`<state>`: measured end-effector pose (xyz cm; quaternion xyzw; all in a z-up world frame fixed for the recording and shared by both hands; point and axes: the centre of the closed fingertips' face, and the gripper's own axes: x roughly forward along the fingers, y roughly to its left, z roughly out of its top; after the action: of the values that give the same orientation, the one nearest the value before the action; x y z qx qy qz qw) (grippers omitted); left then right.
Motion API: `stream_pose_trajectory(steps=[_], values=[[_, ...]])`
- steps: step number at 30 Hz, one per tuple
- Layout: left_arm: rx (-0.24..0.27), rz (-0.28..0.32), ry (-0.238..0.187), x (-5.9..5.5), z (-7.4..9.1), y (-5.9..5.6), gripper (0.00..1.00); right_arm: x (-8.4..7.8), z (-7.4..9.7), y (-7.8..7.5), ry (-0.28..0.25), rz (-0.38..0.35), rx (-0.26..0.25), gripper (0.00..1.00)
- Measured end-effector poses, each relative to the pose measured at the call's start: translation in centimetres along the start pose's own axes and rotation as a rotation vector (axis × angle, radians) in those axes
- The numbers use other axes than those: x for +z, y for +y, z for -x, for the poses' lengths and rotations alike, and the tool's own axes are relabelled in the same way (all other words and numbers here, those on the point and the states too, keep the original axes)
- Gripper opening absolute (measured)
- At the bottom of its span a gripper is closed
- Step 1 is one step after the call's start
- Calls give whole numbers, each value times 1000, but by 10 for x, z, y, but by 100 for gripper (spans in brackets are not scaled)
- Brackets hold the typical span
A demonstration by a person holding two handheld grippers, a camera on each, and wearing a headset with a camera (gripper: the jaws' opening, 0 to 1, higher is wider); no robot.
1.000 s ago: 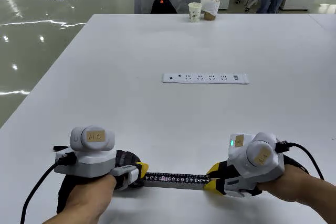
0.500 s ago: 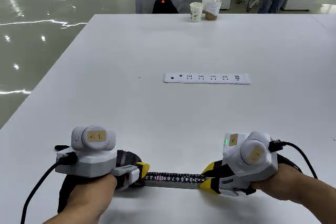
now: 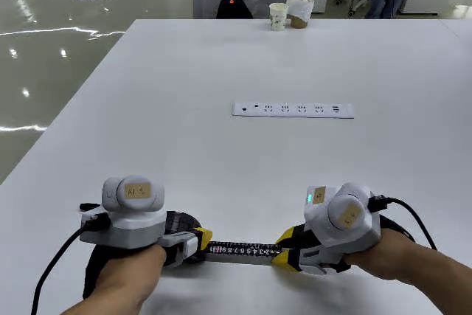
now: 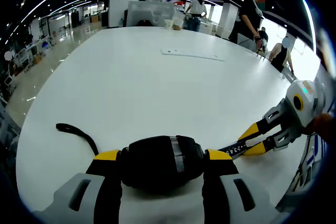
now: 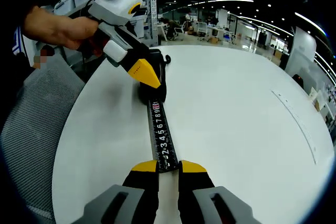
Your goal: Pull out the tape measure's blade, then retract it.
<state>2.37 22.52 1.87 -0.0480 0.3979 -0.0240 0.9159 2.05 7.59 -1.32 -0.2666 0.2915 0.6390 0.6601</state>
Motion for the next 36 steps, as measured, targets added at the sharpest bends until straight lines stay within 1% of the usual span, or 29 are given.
stream_pose_trajectory(steps=[18, 36], values=[[-7, 3, 1, 0, 0, 0, 57, 19, -18, 6, -16, 7, 19, 10], [-11, 5, -3, -1, 1, 1, 57, 32, -31, 8, -22, 20, 29, 10]])
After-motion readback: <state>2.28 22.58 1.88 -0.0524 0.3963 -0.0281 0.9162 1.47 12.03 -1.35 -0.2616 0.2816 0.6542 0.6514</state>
